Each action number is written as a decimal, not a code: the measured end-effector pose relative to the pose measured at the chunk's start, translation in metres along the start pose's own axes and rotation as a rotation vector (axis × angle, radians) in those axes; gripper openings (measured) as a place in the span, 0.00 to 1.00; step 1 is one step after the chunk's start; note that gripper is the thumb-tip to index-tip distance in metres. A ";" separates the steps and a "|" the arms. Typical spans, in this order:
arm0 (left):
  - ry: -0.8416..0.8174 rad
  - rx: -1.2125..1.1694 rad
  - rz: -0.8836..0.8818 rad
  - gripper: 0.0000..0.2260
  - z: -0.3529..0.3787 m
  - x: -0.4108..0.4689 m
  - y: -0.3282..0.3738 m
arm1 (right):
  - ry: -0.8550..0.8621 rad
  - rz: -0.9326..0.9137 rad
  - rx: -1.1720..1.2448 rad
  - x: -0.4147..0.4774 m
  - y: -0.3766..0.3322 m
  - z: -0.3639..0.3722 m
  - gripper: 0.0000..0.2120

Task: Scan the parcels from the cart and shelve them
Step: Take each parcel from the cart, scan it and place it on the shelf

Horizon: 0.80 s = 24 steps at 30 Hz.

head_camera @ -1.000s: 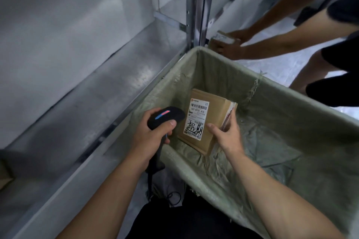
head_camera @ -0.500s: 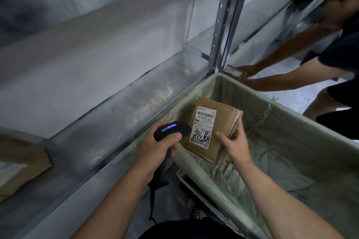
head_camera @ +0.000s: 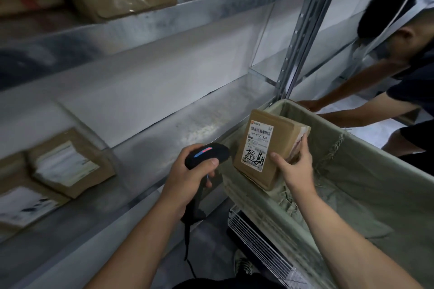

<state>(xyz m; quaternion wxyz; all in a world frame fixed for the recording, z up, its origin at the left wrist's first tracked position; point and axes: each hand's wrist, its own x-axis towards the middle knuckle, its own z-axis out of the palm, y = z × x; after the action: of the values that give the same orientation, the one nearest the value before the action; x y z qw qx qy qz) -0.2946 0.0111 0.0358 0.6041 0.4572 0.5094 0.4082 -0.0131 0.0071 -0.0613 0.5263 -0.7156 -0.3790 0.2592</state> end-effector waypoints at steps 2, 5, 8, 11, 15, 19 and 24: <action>0.011 -0.012 0.011 0.19 -0.011 -0.007 0.000 | 0.022 -0.013 0.006 -0.006 -0.012 0.003 0.54; 0.044 -0.031 0.024 0.19 -0.025 -0.016 -0.001 | -0.015 -0.051 0.040 -0.012 -0.027 0.008 0.53; 0.064 -0.039 0.046 0.17 -0.036 -0.026 0.000 | -0.064 -0.076 0.052 -0.022 -0.041 0.018 0.52; 0.088 -0.050 0.058 0.20 -0.048 -0.033 0.000 | -0.104 -0.098 0.058 -0.031 -0.050 0.032 0.52; 0.127 -0.065 0.075 0.18 -0.063 -0.042 0.003 | -0.172 -0.111 0.067 -0.037 -0.058 0.053 0.53; 0.181 -0.089 0.062 0.17 -0.078 -0.053 0.005 | -0.261 -0.136 0.096 -0.044 -0.074 0.077 0.52; 0.278 -0.156 0.043 0.16 -0.092 -0.066 0.006 | -0.323 -0.178 0.107 -0.040 -0.085 0.100 0.48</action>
<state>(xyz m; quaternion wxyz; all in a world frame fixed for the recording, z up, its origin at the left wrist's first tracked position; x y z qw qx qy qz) -0.3958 -0.0379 0.0522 0.5527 0.3588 0.5448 0.5187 -0.1356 0.0437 -0.0131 0.5169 -0.5993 -0.5060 0.3429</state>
